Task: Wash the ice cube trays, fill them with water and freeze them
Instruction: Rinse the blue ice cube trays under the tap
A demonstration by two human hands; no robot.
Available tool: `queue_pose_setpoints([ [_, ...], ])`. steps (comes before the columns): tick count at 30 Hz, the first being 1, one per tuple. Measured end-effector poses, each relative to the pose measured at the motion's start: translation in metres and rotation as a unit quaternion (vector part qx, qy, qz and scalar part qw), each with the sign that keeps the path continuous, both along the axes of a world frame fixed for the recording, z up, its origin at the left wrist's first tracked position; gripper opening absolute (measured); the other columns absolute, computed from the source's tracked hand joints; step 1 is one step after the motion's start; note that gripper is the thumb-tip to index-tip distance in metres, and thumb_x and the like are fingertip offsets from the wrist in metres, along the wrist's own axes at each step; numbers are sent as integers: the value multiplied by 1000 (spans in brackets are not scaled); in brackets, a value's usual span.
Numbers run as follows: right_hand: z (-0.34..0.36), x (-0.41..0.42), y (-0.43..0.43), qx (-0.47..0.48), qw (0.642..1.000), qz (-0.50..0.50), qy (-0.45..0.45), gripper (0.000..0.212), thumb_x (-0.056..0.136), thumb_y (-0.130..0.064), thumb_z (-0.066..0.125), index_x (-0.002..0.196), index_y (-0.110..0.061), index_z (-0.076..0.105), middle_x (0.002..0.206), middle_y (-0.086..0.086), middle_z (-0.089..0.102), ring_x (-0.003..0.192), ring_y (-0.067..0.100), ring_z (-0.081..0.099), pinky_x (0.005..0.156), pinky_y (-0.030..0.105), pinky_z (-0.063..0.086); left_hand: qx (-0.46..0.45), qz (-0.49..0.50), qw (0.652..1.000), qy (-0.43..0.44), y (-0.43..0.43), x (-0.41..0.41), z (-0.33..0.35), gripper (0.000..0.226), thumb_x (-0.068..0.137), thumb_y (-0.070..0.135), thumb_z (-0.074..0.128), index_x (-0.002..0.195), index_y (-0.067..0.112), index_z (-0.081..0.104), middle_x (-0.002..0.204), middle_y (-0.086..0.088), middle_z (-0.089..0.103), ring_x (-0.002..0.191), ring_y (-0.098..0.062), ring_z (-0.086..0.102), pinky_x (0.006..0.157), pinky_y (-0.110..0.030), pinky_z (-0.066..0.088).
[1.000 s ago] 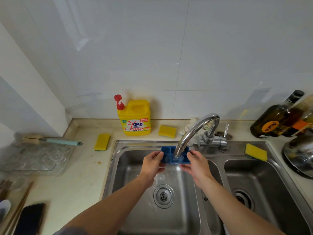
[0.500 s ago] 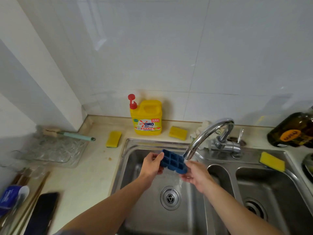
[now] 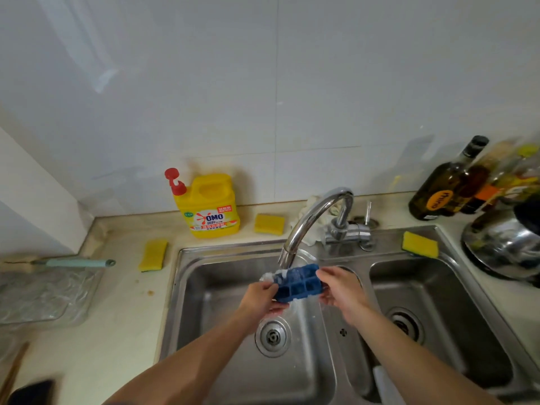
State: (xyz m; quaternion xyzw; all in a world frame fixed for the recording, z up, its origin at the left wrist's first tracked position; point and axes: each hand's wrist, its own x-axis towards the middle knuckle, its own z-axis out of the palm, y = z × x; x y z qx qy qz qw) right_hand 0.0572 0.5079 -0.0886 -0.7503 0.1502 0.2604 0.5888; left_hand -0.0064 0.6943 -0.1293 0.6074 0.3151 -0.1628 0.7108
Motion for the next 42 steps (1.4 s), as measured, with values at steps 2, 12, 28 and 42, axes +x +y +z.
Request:
queue_pose_setpoints([
  [2, 2, -1, -10, 7, 1000, -22, 4, 10, 99, -14, 63, 108, -15, 69, 100, 13, 73, 85, 27, 71, 75, 38, 59, 7, -11, 1000, -17, -6, 5, 2, 21, 106, 16, 48, 105, 18, 69, 93, -9, 77, 82, -25, 77, 65, -29, 59],
  [12, 4, -16, 10, 69, 995, 49, 56, 22, 106, -22, 54, 122, -13, 65, 117, 21, 68, 94, 30, 66, 85, 43, 60, 58, 81, 994, -38, 15, 6, 15, 23, 107, 27, 45, 101, 21, 66, 102, -14, 70, 85, -24, 68, 67, -30, 59],
  [28, 6, -4, 25, 32, 996, 67, 39, 26, 103, -37, 59, 116, -15, 56, 101, 18, 71, 62, 21, 67, 58, 31, 57, -1, 112, 994, -14, 0, 13, 20, 32, 102, 44, 54, 106, 12, 57, 99, -12, 71, 85, -25, 73, 61, -31, 59],
  [42, -18, -8, 42, 179, 954, -106, 216, 50, 100, -55, 54, 120, -11, 66, 111, 21, 72, 103, 39, 69, 74, 43, 58, 149, 32, 979, -138, -7, 11, 19, 18, 98, 24, 63, 113, 15, 56, 106, -7, 66, 96, -19, 69, 69, -30, 63],
])
